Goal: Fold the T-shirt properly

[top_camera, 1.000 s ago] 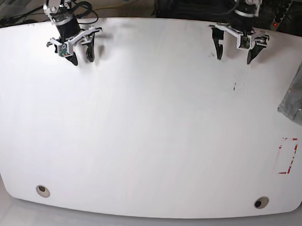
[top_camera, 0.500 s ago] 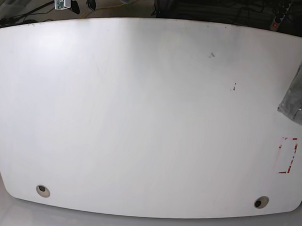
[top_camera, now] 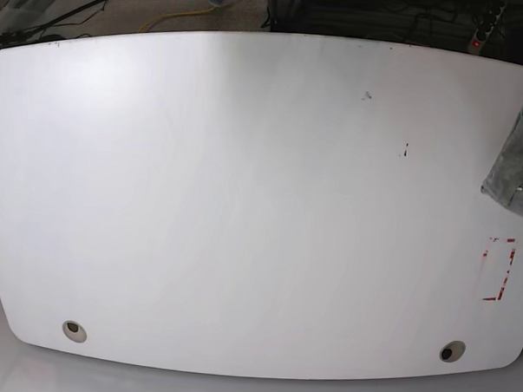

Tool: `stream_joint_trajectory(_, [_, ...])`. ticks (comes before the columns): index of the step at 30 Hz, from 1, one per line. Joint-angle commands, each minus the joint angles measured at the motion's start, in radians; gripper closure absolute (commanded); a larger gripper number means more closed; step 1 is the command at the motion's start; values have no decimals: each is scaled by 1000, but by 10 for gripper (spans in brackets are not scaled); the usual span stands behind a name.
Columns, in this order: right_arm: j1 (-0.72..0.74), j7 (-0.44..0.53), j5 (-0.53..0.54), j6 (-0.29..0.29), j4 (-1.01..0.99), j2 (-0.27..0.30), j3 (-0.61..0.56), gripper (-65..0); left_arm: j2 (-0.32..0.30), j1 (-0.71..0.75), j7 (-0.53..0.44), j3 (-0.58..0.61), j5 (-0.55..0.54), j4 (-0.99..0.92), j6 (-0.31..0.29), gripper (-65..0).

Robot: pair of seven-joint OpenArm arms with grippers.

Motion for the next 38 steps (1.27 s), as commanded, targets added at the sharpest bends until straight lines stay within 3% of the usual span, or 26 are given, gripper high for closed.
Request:
stream_joint_trajectory(1, [20,9,10,2,-103,30,-34,-306,-6,-40,-17,-2,0,-110,2,-531])
stream_joint_trajectory(10, [253,9,10,-4,-424,31,-175,-304,-26,-294,11,-1,6,-446,3,-531])
stream_joint_trajectory(22, [539,9,10,-157,-720,23,-365,-304,-35,-664,48,-2,4,-942,3,-531])
stream_joint_trajectory(28, [634,9,12,-190,-841,16,-422,-306,-35,-811,43,-1,3,-1170,3,-531])
stream_joint_trajectory(38, [737,9,12,-191,-944,-13,-422,-309,-29,-879,49,-1,3,-1213,3,-531])
